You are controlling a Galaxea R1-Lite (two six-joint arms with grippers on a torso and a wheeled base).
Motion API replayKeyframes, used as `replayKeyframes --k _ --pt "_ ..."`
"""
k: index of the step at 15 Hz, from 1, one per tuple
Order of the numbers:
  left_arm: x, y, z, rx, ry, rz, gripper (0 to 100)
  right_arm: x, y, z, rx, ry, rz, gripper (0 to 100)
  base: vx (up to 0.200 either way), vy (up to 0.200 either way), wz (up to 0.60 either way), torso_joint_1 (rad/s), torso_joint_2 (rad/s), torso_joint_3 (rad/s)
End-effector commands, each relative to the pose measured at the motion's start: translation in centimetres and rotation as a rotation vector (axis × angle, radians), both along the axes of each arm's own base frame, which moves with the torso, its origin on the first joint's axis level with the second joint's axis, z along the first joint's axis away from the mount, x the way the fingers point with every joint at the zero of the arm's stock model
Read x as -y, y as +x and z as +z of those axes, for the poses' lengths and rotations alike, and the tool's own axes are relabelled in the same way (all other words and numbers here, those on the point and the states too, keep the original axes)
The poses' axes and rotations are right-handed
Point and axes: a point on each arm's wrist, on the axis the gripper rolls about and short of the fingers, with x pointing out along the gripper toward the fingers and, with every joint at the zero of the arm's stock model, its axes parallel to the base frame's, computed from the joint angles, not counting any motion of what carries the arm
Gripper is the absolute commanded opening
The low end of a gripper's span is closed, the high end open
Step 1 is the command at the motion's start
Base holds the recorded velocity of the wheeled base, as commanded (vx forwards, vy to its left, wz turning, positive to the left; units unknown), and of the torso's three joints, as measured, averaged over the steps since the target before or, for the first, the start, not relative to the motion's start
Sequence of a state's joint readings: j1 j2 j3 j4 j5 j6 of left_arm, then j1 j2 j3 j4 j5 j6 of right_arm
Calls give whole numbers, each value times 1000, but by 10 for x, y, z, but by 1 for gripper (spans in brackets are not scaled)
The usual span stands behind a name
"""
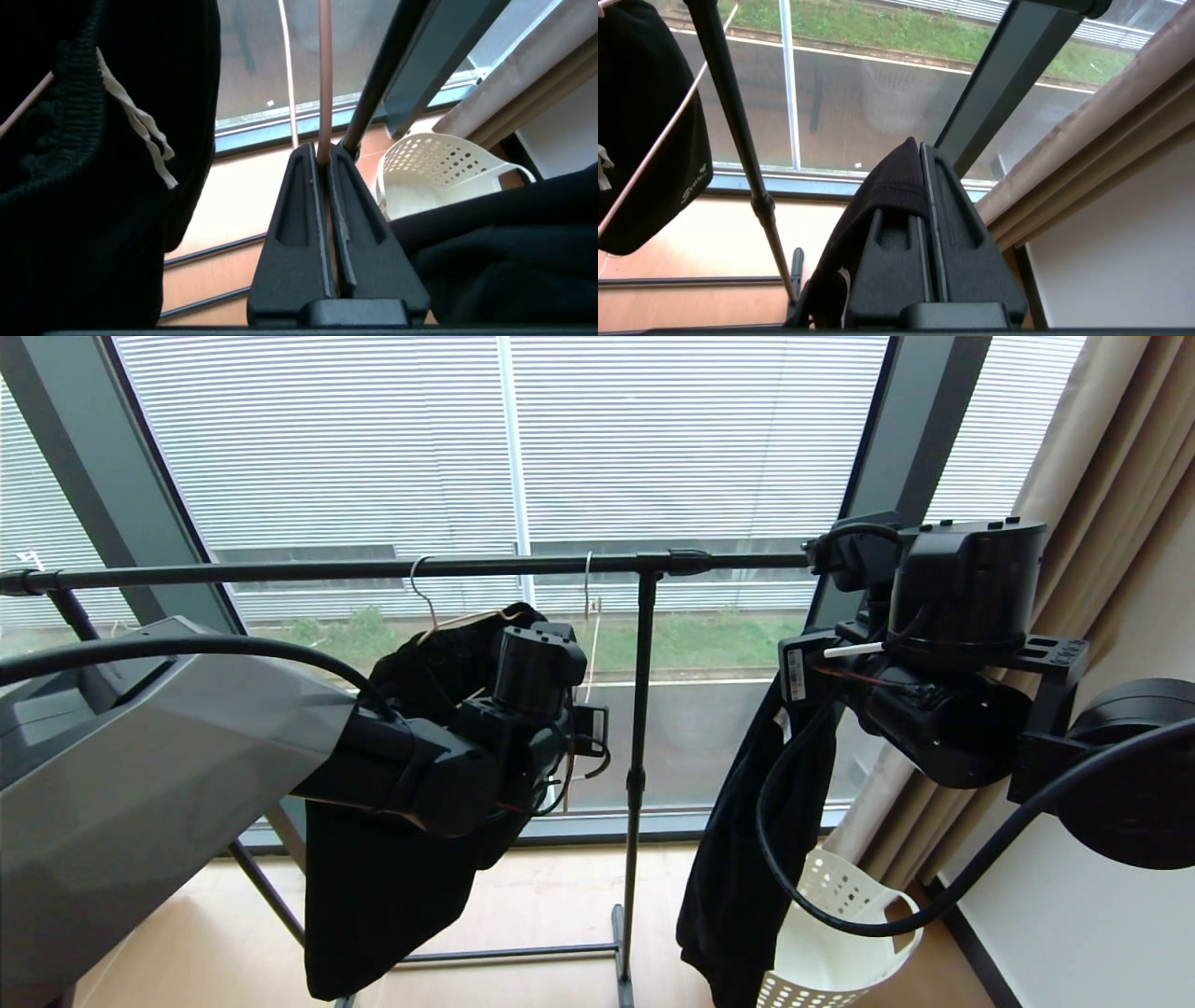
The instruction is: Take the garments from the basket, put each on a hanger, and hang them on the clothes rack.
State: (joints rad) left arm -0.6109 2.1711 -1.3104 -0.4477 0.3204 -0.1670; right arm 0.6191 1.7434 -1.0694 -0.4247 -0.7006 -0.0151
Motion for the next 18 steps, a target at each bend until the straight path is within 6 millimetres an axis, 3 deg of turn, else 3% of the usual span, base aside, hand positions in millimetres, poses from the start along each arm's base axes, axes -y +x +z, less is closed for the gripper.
replayKeyframes --k 1,11,18 --pt "-1 -1 2 3 -2 1 0 0 0 0 1 0 0 0 0 0 0 0 0 0" --pt "-20 -35 43 60 3 -37 0 0 -1 1 2 1 2 0 0 0 0 0 0 0" --pt "-30 -59 42 58 -4 -79 0 0 -1 1 2 1 0 0 0 0 0 0 0 0"
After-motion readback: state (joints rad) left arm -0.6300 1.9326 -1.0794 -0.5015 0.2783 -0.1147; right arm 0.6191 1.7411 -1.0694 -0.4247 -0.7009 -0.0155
